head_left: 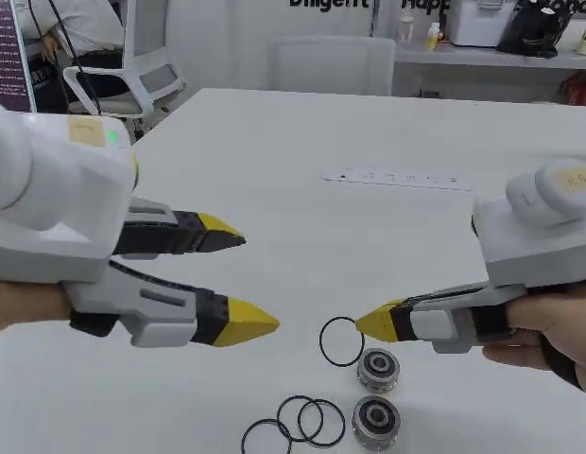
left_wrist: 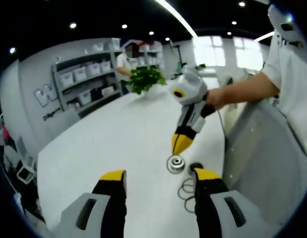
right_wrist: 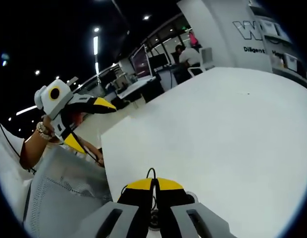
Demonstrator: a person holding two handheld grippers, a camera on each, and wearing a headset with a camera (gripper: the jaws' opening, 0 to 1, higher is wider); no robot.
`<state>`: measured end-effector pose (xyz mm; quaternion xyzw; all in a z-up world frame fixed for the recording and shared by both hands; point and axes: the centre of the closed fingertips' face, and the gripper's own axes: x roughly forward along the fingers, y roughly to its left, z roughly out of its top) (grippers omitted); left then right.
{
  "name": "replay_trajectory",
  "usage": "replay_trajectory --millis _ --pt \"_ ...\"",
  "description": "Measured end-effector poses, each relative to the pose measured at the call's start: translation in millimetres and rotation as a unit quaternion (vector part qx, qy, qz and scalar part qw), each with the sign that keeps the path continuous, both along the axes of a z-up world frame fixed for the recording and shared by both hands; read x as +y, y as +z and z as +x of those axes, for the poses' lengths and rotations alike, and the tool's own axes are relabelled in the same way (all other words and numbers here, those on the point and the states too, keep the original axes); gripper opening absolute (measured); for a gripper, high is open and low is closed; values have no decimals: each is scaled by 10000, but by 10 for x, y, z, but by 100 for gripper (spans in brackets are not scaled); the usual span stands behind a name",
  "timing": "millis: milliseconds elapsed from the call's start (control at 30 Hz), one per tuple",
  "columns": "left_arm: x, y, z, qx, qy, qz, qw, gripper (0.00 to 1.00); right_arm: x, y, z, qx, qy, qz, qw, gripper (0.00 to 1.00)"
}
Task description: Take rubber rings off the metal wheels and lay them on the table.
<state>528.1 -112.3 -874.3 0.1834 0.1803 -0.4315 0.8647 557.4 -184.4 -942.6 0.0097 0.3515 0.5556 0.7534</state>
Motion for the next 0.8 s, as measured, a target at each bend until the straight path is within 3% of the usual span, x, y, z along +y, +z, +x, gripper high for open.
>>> replay_trajectory --millis 167,333,567,800 --pt "149 -37 -103 45 243 -50 9997 55 85 -65 -115 168 214 -15 9996 0" --pt "280 -117 -197 122 492 -103 9987 56 159 -187 -262 275 508 -201 9981 0" --pt "424 -285 -305 342 762 -161 9964 56 212 -370 -435 479 908 -462 9936 0" --pt "513 -377 -372 493 971 -273 9937 57 224 -531 -576 505 1194 -764 9886 0"
